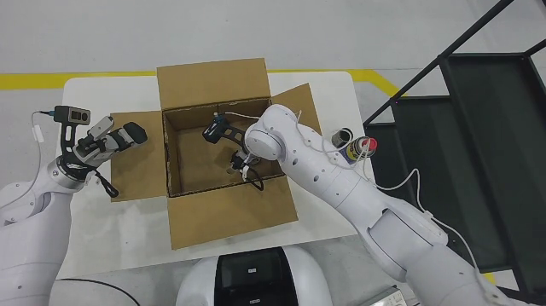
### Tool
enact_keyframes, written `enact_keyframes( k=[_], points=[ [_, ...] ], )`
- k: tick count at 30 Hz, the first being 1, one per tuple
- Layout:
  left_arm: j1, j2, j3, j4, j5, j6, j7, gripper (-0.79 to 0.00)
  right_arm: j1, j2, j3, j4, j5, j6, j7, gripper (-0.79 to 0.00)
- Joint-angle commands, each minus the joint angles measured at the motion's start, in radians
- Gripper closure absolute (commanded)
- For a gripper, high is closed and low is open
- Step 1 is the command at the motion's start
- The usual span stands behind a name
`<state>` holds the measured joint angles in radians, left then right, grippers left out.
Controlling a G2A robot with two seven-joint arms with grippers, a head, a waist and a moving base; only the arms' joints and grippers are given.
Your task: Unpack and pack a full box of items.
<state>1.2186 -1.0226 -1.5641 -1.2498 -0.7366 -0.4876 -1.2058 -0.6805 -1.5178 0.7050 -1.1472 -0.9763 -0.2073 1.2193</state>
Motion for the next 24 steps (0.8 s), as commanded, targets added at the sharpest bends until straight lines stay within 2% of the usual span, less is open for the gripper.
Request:
enact_keyframes(
  k=[1,10,21,24],
  points=[
    [0.0,0.0,0.0,0.0,0.0,0.0,0.0,-0.785,0.0,0.0,0.0,0.0,0.0,0.0,0.0,-0.785],
    [0.0,0.0,0.0,0.0,0.0,0.0,0.0,-0.785,-0.003,0.001,0.007,0.047,-0.001,-0.012,-0.023,-0.785],
    [0.0,0.0,0.0,0.0,0.0,0.0,0.0,-0.785,0.033,-0.019,-0.016,0.144,-0.001,0.005,-0.038,-0.785],
    [0.0,0.0,0.0,0.0,0.0,0.0,0.0,-0.785,0.041,-0.028,-0.026,0.172,0.004,0.013,-0.047,-0.754]
  ],
)
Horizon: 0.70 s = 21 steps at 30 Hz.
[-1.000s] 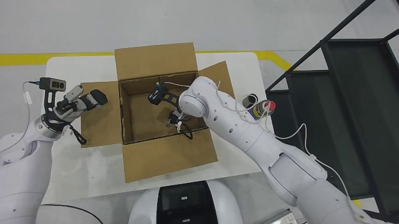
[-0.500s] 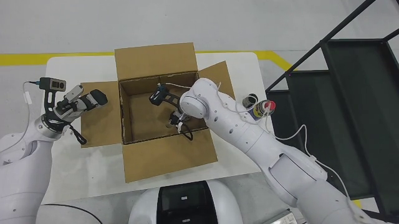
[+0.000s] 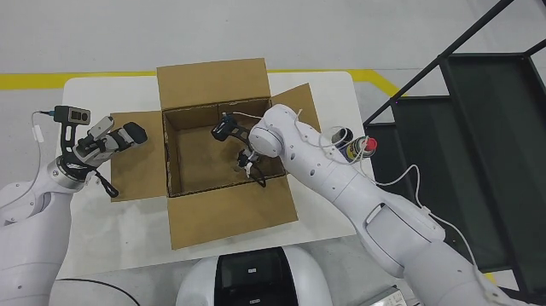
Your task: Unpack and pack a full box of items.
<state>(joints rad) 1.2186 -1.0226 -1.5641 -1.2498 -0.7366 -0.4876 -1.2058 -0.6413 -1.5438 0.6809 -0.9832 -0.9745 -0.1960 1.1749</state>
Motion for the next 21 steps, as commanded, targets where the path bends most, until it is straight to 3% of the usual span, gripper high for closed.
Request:
enact_keyframes(
  k=[1,13,18,21],
  points=[
    [0.0,0.0,0.0,0.0,0.0,0.0,0.0,-0.785,0.005,-0.005,-0.005,0.018,0.004,0.004,-0.006,-0.754],
    [0.0,0.0,0.0,0.0,0.0,0.0,0.0,-0.785,0.041,-0.042,-0.041,0.136,0.009,0.031,-0.046,-0.776],
    [0.0,0.0,0.0,0.0,0.0,0.0,0.0,-0.785,0.049,-0.054,-0.051,0.173,0.011,0.022,-0.053,-0.606],
    [0.0,0.0,0.0,0.0,0.0,0.0,0.0,-0.785,0.053,-0.061,-0.054,0.195,0.015,0.019,-0.06,-0.566]
  ],
)
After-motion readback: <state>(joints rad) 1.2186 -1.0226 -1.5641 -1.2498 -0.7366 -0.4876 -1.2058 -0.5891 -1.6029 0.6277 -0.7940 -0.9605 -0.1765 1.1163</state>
